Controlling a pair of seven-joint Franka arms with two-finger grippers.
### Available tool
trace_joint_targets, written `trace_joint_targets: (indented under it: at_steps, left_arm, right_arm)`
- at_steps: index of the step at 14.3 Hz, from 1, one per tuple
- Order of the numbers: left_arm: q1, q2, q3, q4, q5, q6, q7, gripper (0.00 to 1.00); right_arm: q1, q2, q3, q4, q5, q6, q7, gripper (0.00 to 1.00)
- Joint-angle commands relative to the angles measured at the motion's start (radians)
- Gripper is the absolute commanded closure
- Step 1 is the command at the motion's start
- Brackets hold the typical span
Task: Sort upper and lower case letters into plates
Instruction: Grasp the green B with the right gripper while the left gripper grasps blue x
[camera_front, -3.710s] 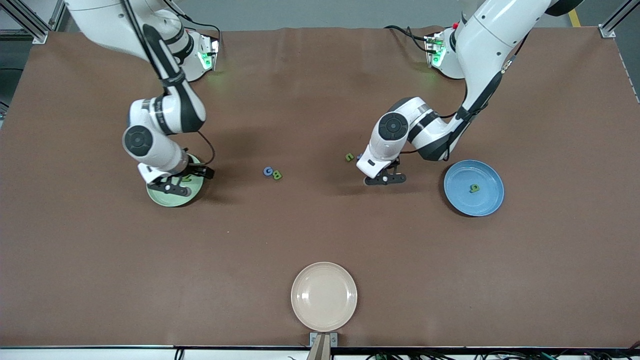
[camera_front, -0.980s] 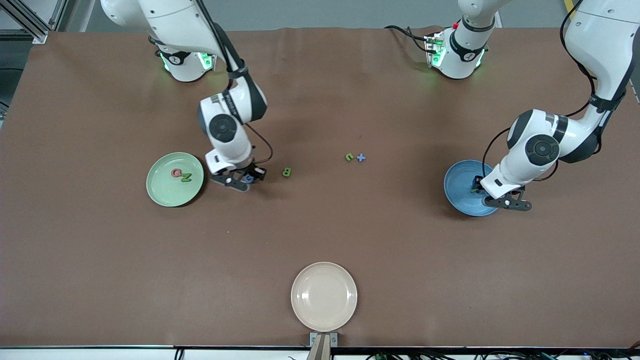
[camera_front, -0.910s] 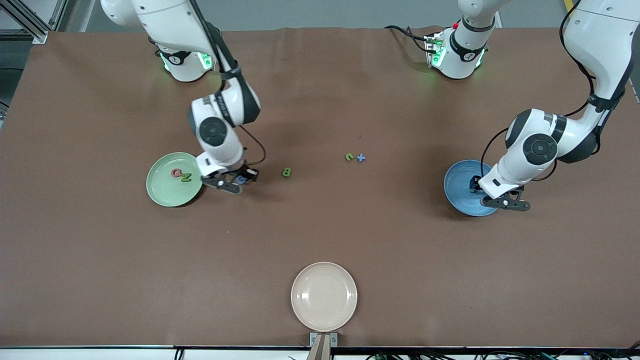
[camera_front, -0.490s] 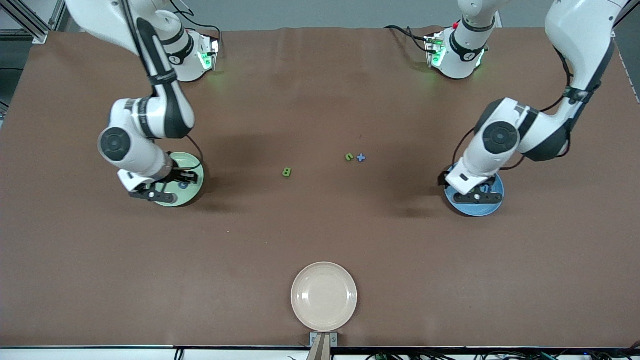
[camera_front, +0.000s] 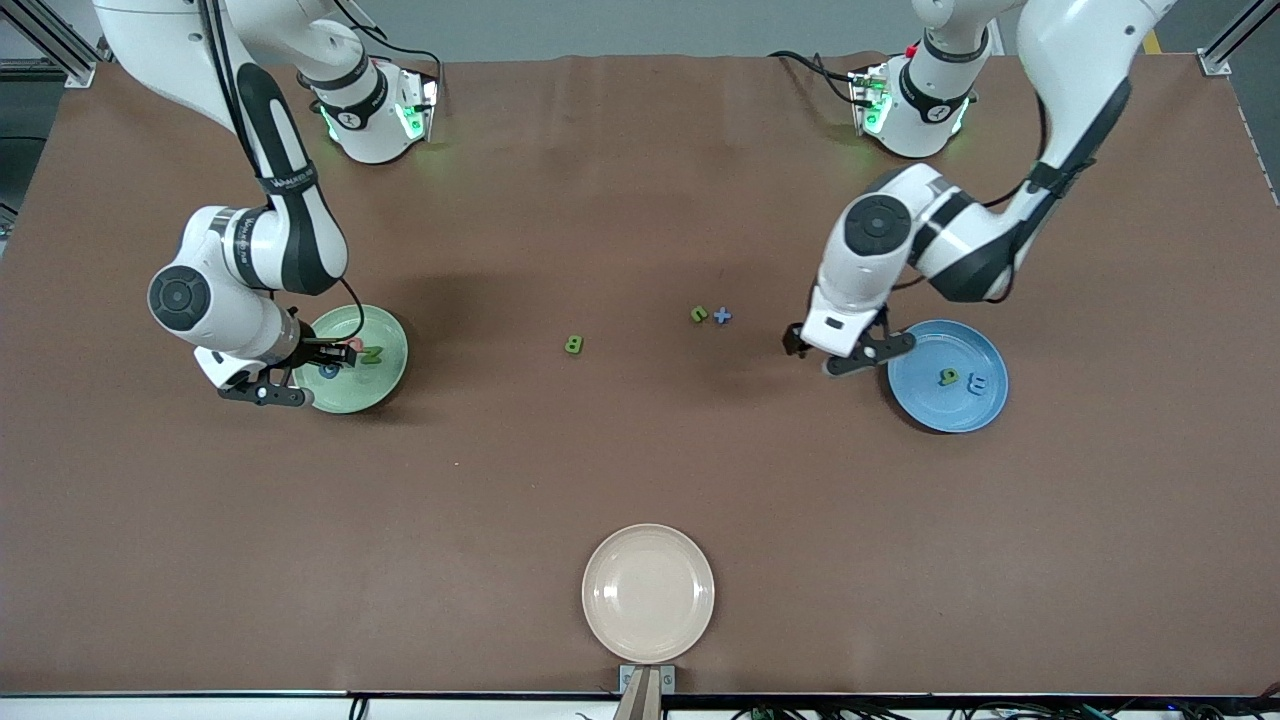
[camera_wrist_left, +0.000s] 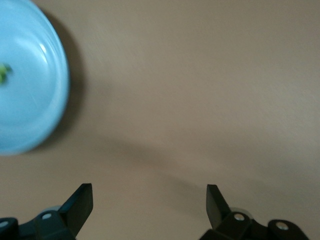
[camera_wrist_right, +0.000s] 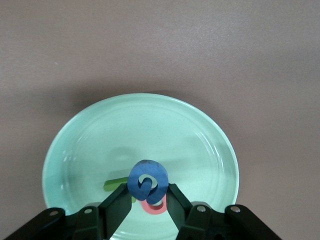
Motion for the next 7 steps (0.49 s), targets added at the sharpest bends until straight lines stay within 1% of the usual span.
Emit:
trace_joint_targets:
  at_steps: [1,3,4,5,7]
  left_arm:
    - [-0.036,0.025,0.0,0.004,-0.026,0.05,-0.104,0.0]
    - [-0.085,0.06,0.003,0.002,-0.031,0.12,-0.225,0.0]
    - [-0.095,0.072,0.003,-0.001,-0.031,0.144,-0.256,0.0]
    - [-0.099,0.086,0.003,-0.007,-0.031,0.153,-0.269,0.0]
    - [-0.11,0.121,0.005,-0.01,-0.031,0.171,-0.275,0.0]
  right_arm:
    - [-0.017,0.006,0.015,-0.004,0.003,0.017,-0.017,0.0]
    - [-0.016,0.003,0.015,-0.004,0.003,0.014,-0.017,0.0]
    - [-0.011,0.0,0.015,-0.004,0.008,0.007,-0.009,0.0]
    - [0.001,-0.006,0.017,-0.004,0.012,-0.004,0.003,0.0]
    - [0.044,-0.017,0.02,-0.004,0.02,-0.012,0.096,0.0]
